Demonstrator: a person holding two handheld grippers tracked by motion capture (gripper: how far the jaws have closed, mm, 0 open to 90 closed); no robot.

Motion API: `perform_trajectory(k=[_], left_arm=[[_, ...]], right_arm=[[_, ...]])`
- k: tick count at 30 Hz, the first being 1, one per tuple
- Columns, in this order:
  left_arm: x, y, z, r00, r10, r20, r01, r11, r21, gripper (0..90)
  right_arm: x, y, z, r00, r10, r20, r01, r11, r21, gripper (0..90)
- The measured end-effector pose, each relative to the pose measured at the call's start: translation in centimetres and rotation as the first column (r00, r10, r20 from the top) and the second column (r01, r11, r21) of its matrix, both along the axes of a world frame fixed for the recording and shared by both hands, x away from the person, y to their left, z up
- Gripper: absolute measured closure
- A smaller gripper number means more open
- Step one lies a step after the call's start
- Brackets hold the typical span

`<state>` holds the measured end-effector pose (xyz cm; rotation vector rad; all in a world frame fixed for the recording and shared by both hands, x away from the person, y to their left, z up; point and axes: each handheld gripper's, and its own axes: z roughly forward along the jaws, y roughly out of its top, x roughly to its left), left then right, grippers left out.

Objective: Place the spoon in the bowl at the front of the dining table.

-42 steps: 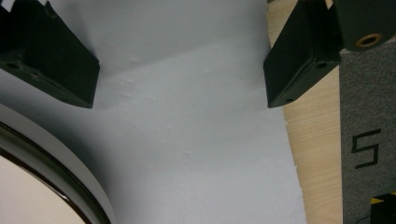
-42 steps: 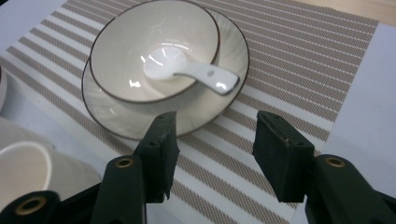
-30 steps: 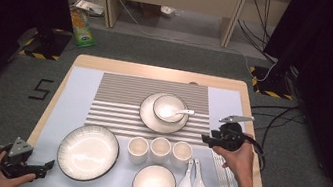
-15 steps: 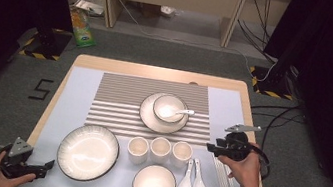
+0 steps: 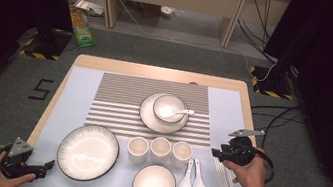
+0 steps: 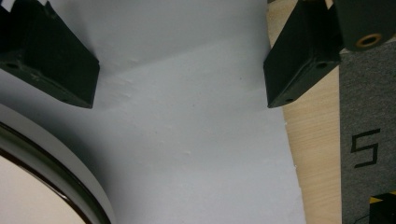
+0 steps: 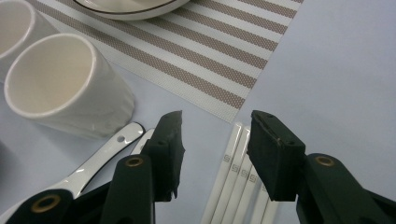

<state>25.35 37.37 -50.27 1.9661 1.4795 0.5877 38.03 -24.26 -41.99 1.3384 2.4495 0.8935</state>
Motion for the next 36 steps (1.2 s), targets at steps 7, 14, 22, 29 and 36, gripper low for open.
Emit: perform_trajectory(k=[7, 14, 22, 29, 36], left_arm=[[0.0, 0.0, 0.0, 1.0000, 0.003, 0.002, -0.002, 1.0000, -0.003, 9.5], [0.0, 0.0, 0.0, 1.0000, 0.000, 0.000, 0.000, 1.0000, 0.000, 9.5], [0.0, 0.0, 0.0, 1.0000, 0.001, 0.000, -0.001, 1.0000, 0.000, 9.5], [0.0, 0.0, 0.0, 1.0000, 0.001, 0.000, -0.001, 1.0000, 0.000, 9.5], [0.0, 0.0, 0.0, 1.0000, 0.001, 0.000, -0.001, 1.0000, 0.000, 9.5]], right_arm=[[-0.4, -0.8, -0.3, 0.9998, -0.011, -0.017, 0.011, 1.000, -0.010, 55.1], [-1.2, -2.2, -1.0, 0.9988, -0.040, -0.030, 0.039, 0.999, -0.038, 55.6], [-2.2, -4.3, -1.7, 0.9926, -0.099, -0.071, 0.094, 0.993, -0.068, 57.1], [-2.5, -4.7, -2.2, 0.9883, -0.107, -0.109, 0.095, 0.990, -0.105, 58.7], [-2.6, -5.1, -2.5, 0.9832, -0.114, -0.143, 0.094, 0.986, -0.139, 59.8]])
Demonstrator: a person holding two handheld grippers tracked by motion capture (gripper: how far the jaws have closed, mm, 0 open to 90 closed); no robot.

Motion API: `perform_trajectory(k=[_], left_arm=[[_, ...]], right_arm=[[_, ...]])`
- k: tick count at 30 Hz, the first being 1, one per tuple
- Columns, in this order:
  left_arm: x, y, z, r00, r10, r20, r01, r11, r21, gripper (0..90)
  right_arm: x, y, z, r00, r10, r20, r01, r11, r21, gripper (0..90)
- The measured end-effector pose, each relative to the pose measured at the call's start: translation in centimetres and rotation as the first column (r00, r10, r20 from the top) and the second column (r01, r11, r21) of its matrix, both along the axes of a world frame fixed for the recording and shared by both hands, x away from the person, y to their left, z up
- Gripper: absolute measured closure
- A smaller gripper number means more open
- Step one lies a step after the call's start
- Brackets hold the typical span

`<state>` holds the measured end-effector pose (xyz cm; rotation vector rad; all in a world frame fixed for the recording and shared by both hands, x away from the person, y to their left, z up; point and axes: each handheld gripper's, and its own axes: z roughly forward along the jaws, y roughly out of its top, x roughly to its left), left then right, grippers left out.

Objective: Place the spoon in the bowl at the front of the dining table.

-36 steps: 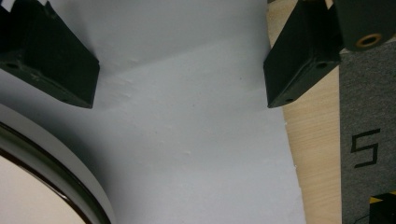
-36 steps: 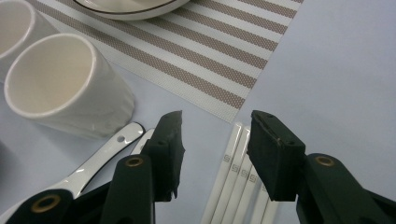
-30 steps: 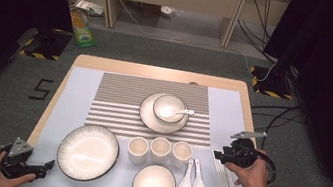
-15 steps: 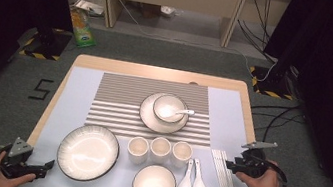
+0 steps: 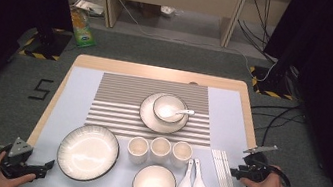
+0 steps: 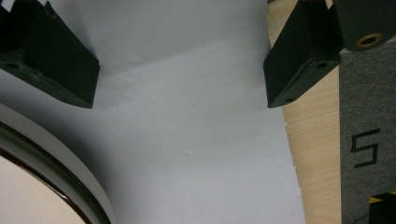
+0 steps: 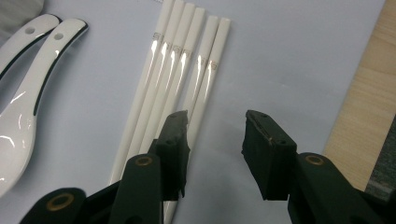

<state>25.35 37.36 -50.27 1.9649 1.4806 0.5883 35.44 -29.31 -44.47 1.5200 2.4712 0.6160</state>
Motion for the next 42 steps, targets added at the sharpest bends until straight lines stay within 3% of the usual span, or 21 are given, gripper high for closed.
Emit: perform_trajectory(k=[9, 14, 21, 25, 33, 38, 42], left_arm=[[0.0, 0.0, 0.0, 1.0000, 0.000, 0.000, 0.000, 1.0000, 0.000, 9.5], [0.0, 0.0, 0.0, 1.0000, 0.000, 0.000, 0.000, 1.0000, 0.000, 9.5], [0.0, 0.0, 0.0, 1.0000, 0.000, -0.001, 0.000, 1.0000, 0.001, 9.5], [0.0, 0.0, 0.0, 1.0000, 0.000, 0.000, 0.000, 1.0000, 0.000, 9.5], [0.0, 0.0, 0.0, 1.0000, 0.000, 0.001, 0.000, 1.0000, 0.000, 9.5], [0.0, 0.0, 0.0, 1.0000, -0.001, 0.001, 0.001, 1.0000, 0.001, 9.5], [-0.1, 0.0, 0.0, 1.0000, -0.004, -0.004, 0.004, 1.0000, 0.002, 9.5]], right_arm=[[-0.3, 0.3, -0.6, 0.9991, 0.021, -0.036, -0.021, 1.000, -0.005, 61.1], [0.1, 0.4, -1.0, 0.9988, 0.007, -0.049, -0.007, 1.000, -0.005, 61.5], [0.3, 0.3, -1.0, 0.9965, 0.002, -0.084, -0.005, 1.000, -0.030, 67.0], [0.8, 0.5, -0.8, 0.9934, 0.010, -0.114, -0.018, 0.997, -0.073, 69.4], [2.0, 1.0, -0.6, 0.9824, -0.001, -0.187, -0.022, 0.992, -0.122, 76.4], [2.9, 1.1, -0.6, 0.9685, -0.032, -0.247, 0.000, 0.992, -0.128, 77.3], [3.4, 1.9, -0.5, 0.9589, -0.058, -0.278, 0.007, 0.983, -0.182, 77.3]])
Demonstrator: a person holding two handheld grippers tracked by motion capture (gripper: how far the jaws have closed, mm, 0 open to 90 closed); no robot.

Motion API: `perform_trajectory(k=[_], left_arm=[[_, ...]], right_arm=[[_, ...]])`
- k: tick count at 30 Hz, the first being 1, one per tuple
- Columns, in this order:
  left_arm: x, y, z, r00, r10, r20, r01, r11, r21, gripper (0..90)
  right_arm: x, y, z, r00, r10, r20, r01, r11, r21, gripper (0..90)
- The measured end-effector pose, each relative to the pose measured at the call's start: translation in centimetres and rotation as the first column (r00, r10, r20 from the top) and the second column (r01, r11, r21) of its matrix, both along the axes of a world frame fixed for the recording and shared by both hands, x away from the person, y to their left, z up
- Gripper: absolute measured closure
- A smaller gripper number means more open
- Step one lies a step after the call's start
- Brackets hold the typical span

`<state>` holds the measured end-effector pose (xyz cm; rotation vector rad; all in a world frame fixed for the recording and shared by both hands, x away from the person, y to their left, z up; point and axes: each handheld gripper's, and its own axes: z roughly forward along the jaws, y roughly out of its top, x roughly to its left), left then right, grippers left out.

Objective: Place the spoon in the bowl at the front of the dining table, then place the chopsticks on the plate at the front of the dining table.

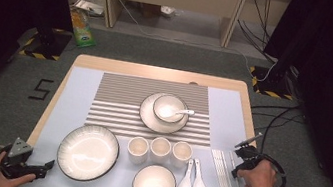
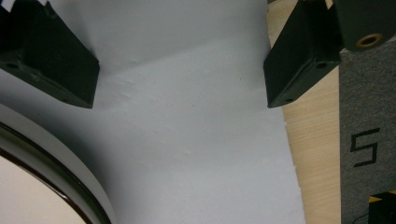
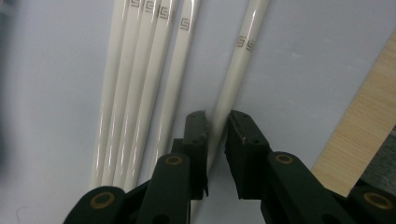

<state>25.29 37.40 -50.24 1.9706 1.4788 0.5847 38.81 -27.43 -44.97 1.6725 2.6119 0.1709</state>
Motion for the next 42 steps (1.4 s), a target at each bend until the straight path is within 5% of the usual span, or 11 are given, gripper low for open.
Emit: perform_trajectory(k=[6, 11, 42], left_arm=[[0.00, 0.01, 0.00, 1.0000, 0.000, 0.000, 0.000, 1.0000, -0.001, 9.5], [0.01, 0.00, 0.00, 1.0000, 0.000, -0.001, 0.000, 1.0000, 0.000, 9.5], [0.09, -0.03, 0.06, 1.0000, 0.002, -0.007, -0.002, 1.0000, 0.001, 9.4]], right_arm=[[0.40, 0.73, 0.02, 0.9995, -0.015, -0.027, 0.013, 0.999, -0.052, 76.8], [0.35, 0.31, -0.01, 0.9996, -0.015, -0.023, 0.015, 1.000, -0.020, 76.9], [0.19, 0.34, -0.01, 0.9998, -0.010, -0.014, 0.010, 1.000, -0.022, 77.3]])
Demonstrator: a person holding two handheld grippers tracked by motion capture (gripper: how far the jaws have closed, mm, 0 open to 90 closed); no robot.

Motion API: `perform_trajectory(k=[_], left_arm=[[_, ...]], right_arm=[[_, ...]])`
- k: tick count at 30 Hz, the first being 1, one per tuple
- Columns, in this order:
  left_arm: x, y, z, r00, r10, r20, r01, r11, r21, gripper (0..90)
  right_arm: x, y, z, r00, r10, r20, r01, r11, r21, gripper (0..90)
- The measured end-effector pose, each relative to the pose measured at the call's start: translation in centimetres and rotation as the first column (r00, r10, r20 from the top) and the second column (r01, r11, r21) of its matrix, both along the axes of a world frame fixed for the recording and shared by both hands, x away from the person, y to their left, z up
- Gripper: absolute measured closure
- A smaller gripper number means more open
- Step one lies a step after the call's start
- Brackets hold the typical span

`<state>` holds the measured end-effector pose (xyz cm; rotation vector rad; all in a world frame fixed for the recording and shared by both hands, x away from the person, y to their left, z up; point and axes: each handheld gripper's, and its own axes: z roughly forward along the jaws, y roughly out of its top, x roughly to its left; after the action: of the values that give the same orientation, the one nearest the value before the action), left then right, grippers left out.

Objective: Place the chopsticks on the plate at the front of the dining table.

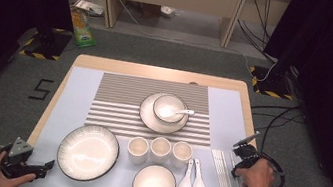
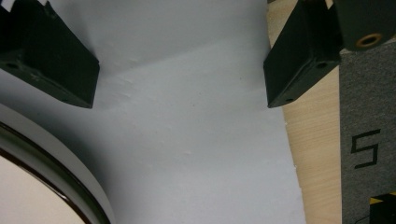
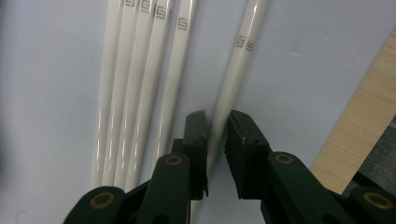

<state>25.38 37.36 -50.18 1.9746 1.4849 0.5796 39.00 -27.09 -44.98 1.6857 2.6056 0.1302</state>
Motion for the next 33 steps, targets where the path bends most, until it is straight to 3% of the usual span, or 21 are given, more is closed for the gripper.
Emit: perform_trajectory(k=[12, 20, 27, 33], left_arm=[[0.0, 0.0, 0.0, 1.0000, -0.004, 0.001, 0.004, 1.0000, 0.000, 9.4], [0.0, 0.0, 0.0, 1.0000, -0.005, -0.002, 0.005, 1.0000, 0.001, 9.4], [0.0, 0.1, 0.0, 1.0000, -0.005, 0.000, 0.005, 1.0000, 0.000, 9.4], [0.0, 0.1, 0.0, 1.0000, -0.006, -0.001, 0.006, 1.0000, 0.000, 9.3]], right_arm=[[0.4, -0.1, 0.0, 0.9996, 0.009, -0.025, -0.009, 1.000, 0.001, 78.4], [0.4, -1.4, 0.0, 0.9998, -0.009, -0.018, 0.010, 0.997, 0.079, 84.3], [0.6, -1.2, 0.1, 0.9996, 0.006, -0.029, -0.004, 0.998, 0.062, 84.5], [0.7, -1.6, 0.4, 1.0000, 0.003, -0.006, -0.002, 0.998, 0.063, 84.6]])
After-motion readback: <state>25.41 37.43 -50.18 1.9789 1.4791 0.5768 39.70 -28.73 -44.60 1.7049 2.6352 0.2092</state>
